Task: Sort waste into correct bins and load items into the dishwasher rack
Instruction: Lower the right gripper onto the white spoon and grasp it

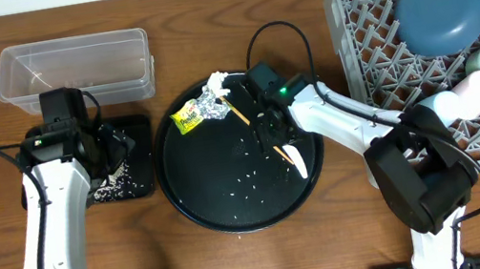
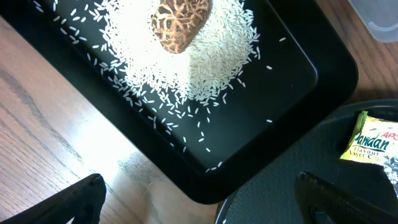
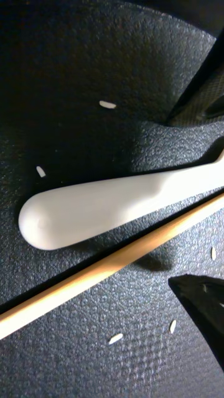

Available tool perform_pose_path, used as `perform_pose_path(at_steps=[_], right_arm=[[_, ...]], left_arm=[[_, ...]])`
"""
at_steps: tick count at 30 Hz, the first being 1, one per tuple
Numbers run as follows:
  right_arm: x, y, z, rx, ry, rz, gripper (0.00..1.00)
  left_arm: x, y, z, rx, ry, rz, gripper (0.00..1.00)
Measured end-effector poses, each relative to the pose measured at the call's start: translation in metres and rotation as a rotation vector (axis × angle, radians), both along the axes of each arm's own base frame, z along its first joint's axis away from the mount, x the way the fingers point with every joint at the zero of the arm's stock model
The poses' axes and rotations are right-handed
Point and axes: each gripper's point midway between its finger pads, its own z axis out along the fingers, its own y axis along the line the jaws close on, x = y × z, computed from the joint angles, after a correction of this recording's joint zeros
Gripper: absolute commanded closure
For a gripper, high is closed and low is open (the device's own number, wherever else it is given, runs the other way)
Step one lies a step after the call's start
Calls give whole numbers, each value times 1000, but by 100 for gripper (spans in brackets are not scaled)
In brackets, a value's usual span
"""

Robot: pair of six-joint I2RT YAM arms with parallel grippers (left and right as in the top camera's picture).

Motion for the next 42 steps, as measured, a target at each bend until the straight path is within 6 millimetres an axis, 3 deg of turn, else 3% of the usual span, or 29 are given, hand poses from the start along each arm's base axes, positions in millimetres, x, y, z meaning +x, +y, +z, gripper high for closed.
perform_pose_path(at_steps=[18, 29, 42], right_arm=[[16, -24, 1, 62, 37, -85, 40], [10, -16, -3, 3, 10, -36, 47], [0, -26, -6, -95, 16, -25, 96]], left_arm=[[0, 0, 0, 0, 0, 0, 2], [0, 0, 0, 0, 0, 0, 2], [0, 0, 0, 0, 0, 0, 2]])
